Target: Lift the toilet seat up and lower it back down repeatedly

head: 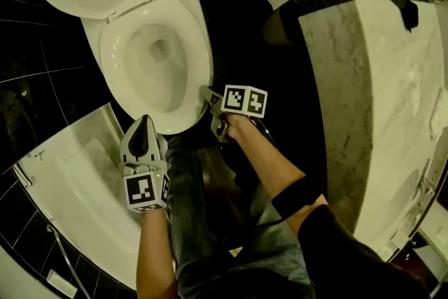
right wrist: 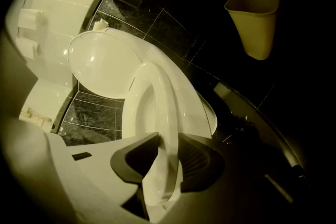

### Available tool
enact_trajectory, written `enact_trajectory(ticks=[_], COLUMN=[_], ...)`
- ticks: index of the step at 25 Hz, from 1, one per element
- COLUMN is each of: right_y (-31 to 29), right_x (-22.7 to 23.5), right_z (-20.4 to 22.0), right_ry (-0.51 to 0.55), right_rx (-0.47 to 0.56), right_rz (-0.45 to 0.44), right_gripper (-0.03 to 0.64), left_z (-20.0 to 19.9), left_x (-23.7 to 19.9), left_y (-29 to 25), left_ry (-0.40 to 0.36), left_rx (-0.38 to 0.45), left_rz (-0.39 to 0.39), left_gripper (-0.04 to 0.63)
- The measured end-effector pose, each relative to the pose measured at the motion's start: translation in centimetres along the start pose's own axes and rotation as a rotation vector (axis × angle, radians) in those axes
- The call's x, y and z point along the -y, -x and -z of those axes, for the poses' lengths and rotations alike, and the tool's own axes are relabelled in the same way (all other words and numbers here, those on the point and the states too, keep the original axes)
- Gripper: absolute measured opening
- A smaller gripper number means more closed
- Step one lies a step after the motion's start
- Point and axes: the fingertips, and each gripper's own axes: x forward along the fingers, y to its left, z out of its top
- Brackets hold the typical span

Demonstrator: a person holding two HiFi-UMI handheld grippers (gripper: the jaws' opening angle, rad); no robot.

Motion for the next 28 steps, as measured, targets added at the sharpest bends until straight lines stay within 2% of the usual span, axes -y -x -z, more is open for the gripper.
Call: enact_trajectory(ticks=[4,8,15,17,19,23,28], right_y=[1.6,3.4,5.6,5.9,5.9,5.9,6.3], right_x=[-1.7,-3.8,-6.7,-7.2,-7.6,-7.8,-8.3], right_z=[-0.3,-0.9,-2.1,-2.2,-2.2,-2.4,-2.6], right_ry=[-0.015,-0.033,-0.036,-0.036,-0.033,-0.031,-0.034], right_rx=[0.000,-0.004,-0.011,-0.012,-0.016,-0.021,-0.010], right_rz=[-0.024,-0.039,-0.038,-0.037,-0.035,-0.026,-0.030], right_gripper=[0.124,0.118,0.120,0.120,0.121,0.123,0.124], left_z=[0.5,2.6,11.5,14.5,15.7,13.4,11.5], left_x=[0.5,0.7,-0.6,-0.6,0.0,1.9,1.5], left_y=[1.1,3.6,6.9,6.6,5.3,2.3,1.7], left_ry=[0.002,0.029,0.094,0.119,0.119,0.091,0.137], left_rx=[-0.015,-0.078,-0.254,-0.321,-0.351,-0.309,-0.240], left_rz=[0.000,-0.013,-0.062,-0.055,-0.018,0.058,0.015], left_gripper=[-0.011,-0.012,-0.011,-0.012,-0.012,-0.012,-0.012])
